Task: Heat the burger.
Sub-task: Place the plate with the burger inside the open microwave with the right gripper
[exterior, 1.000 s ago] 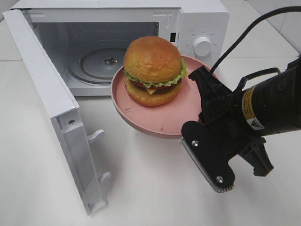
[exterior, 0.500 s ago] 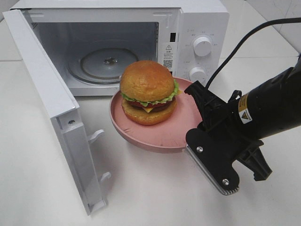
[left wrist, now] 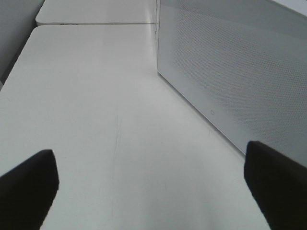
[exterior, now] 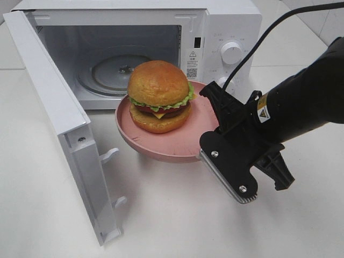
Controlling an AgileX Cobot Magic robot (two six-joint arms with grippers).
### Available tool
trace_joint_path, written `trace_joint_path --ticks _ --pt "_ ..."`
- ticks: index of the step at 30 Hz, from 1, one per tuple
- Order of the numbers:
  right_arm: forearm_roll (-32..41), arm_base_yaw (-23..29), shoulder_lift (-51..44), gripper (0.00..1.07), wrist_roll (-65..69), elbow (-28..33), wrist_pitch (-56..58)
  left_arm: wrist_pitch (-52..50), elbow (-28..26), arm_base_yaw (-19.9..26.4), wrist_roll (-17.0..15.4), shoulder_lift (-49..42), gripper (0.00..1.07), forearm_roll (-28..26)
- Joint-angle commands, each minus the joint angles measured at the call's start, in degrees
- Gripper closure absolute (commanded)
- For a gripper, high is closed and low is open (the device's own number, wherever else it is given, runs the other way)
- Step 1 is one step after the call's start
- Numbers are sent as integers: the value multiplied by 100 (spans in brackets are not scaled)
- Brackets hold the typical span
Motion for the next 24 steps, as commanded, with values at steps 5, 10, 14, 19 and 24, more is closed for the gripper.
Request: trace_joint_path --ticks 5,10,14,19,24 --pt "-6 80 350 107 -23 -470 -395 -34 11 23 -29 -120 3 -23" --pt "-6 201 573 107 0 -751 -430 -34 11 23 -29 -120 3 -23" --pt "-6 309 785 107 11 -1020 -418 -34 11 23 -29 -120 3 -23" --pt "-6 332 1106 106 40 -1364 -355 -34 11 23 -29 -120 3 -23" --pt "-6 332 1352 106 40 -1696 -97 -34 11 23 -29 -120 3 -23"
